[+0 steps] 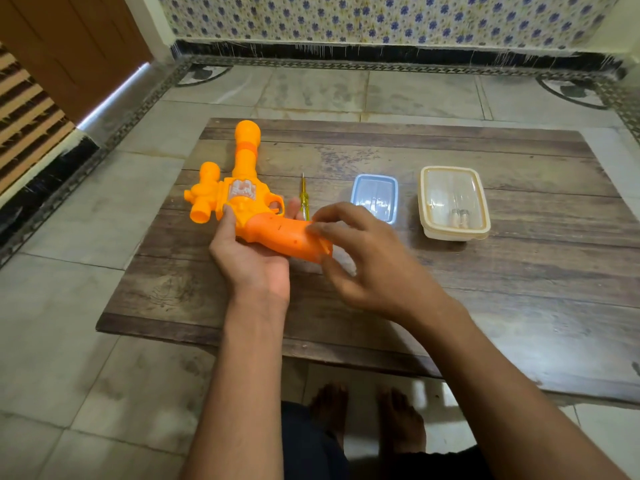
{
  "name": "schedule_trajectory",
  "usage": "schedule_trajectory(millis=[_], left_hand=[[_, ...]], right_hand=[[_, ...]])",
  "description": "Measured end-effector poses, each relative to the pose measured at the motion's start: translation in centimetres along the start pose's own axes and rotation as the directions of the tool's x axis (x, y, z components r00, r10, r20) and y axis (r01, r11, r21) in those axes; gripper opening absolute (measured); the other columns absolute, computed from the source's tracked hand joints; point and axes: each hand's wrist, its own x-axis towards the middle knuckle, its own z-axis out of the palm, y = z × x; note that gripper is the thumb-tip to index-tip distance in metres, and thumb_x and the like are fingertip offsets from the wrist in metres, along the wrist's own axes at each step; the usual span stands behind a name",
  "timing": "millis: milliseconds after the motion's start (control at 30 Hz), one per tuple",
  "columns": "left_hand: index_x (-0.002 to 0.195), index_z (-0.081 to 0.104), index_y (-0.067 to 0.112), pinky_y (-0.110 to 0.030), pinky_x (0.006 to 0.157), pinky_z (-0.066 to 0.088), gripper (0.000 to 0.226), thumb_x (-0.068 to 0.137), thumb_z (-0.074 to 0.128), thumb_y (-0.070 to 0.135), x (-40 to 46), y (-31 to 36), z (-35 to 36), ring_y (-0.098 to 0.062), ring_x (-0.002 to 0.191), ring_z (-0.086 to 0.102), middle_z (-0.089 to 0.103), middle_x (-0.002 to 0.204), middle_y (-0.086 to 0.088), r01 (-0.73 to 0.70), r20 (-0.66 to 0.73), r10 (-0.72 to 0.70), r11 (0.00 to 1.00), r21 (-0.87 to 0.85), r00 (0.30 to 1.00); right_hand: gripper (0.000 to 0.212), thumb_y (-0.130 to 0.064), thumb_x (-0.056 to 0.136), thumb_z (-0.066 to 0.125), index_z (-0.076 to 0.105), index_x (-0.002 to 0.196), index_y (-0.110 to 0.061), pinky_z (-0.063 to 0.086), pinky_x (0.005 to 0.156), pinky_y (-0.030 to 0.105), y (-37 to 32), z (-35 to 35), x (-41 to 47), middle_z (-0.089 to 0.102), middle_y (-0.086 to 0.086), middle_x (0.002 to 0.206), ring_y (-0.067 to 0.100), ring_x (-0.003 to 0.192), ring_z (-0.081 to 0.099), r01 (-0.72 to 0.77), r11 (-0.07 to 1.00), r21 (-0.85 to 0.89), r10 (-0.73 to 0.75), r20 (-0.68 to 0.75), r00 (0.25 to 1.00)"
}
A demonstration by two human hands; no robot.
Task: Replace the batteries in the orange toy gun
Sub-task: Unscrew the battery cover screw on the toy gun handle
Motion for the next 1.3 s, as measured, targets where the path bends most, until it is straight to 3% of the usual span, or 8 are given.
schedule_trajectory(millis=[100, 167, 267, 633, 767, 867, 1167, 1300], left_hand=[[0.133, 0.057, 0.006, -0.057, 0.098, 0.053, 0.045, 0.108, 0.039, 0.039, -0.4, 0.1, 0.0, -0.044, 0.088, 0.073, 0.056, 0.124, -0.027, 0.010, 0.029, -0.010, 1.000, 0.014, 1.000], [0.144, 0.051, 0.005, -0.053, 0.085, 0.060, 0.049, 0.109, 0.039, 0.036, -0.5, 0.0, 0.1, -0.042, 0.084, 0.076, 0.056, 0.123, -0.026, -0.003, 0.050, 0.001, 1.000, 0.030, 0.999], [0.152, 0.044, 0.006, -0.052, 0.079, 0.064, 0.053, 0.109, 0.041, 0.036, -0.4, -0.1, -0.3, -0.045, 0.089, 0.076, 0.055, 0.125, -0.028, -0.010, 0.075, 0.006, 0.998, 0.061, 0.997], [0.153, 0.042, 0.010, -0.056, 0.077, 0.062, 0.053, 0.107, 0.046, 0.036, 1.0, -0.3, -2.3, -0.053, 0.108, 0.070, 0.056, 0.139, -0.034, -0.044, 0.098, 0.036, 0.996, 0.082, 0.995], [0.153, 0.040, 0.008, -0.055, 0.078, 0.060, 0.058, 0.104, 0.053, 0.036, 1.5, -0.7, -2.7, -0.060, 0.128, 0.054, 0.054, 0.137, -0.035, -0.053, 0.073, 0.048, 0.996, 0.065, 0.996], [0.153, 0.040, 0.006, -0.058, 0.085, 0.057, 0.066, 0.097, 0.061, 0.035, 2.0, -0.8, -2.9, -0.061, 0.138, 0.042, 0.044, 0.150, -0.038, -0.085, 0.074, 0.082, 0.996, 0.036, 0.994], [0.153, 0.037, 0.006, -0.060, 0.085, 0.057, 0.072, 0.093, 0.063, 0.035, 2.7, -0.9, -3.2, -0.062, 0.138, 0.040, 0.041, 0.152, -0.039, -0.113, 0.058, 0.112, 0.993, 0.017, 0.992], [0.153, 0.037, 0.003, -0.055, 0.081, 0.060, 0.065, 0.101, 0.056, 0.036, 2.5, -0.8, -2.9, -0.056, 0.126, 0.058, 0.054, 0.134, -0.037, -0.095, 0.055, 0.094, 0.995, 0.031, 0.994]], right_hand=[[0.046, -0.023, 0.087, 0.070, 0.066, 0.129, -0.007, 0.052, 0.095, 0.042, 0.0, 0.5, 0.1, 0.061, 0.015, 0.130, 0.033, 0.114, 0.060, 0.010, 0.996, -0.084, -0.008, 0.023, 1.000], [0.047, -0.029, 0.087, 0.069, 0.067, 0.127, -0.006, 0.053, 0.088, 0.047, -0.2, 0.9, 0.4, 0.064, 0.016, 0.125, 0.036, 0.108, 0.060, 0.012, 0.982, -0.191, -0.014, -0.005, 1.000], [0.046, -0.034, 0.085, 0.065, 0.071, 0.122, -0.008, 0.054, 0.077, 0.048, -0.6, 1.2, 0.7, 0.066, 0.014, 0.112, 0.034, 0.097, 0.060, -0.024, 0.970, -0.242, 0.015, -0.037, 0.999], [0.024, -0.025, 0.081, 0.073, 0.076, 0.100, -0.011, 0.052, 0.061, 0.037, -1.4, 2.2, 1.1, 0.067, 0.008, 0.090, 0.030, 0.082, 0.061, -0.059, 0.967, -0.249, 0.036, -0.097, 0.995], [0.027, -0.024, 0.077, 0.073, 0.076, 0.100, -0.010, 0.054, 0.060, 0.037, -1.6, 2.3, 1.0, 0.068, 0.008, 0.090, 0.030, 0.082, 0.062, -0.059, 0.958, -0.281, 0.044, -0.062, 0.997], [0.028, -0.023, 0.077, 0.074, 0.076, 0.101, -0.009, 0.055, 0.059, 0.038, -1.6, 2.3, 1.0, 0.069, 0.010, 0.090, 0.031, 0.081, 0.063, -0.065, 0.960, -0.273, 0.049, -0.066, 0.997], [0.017, -0.010, 0.069, 0.080, 0.076, 0.085, -0.006, 0.051, 0.054, 0.034, -2.4, 3.1, 1.3, 0.069, 0.010, 0.079, 0.032, 0.074, 0.063, -0.075, 0.952, -0.297, 0.040, -0.121, 0.992], [0.014, -0.007, 0.071, 0.080, 0.071, 0.082, -0.008, 0.048, 0.047, 0.036, -2.8, 3.4, 1.0, 0.065, 0.008, 0.081, 0.030, 0.075, 0.060, -0.068, 0.951, -0.301, 0.018, -0.168, 0.986]])
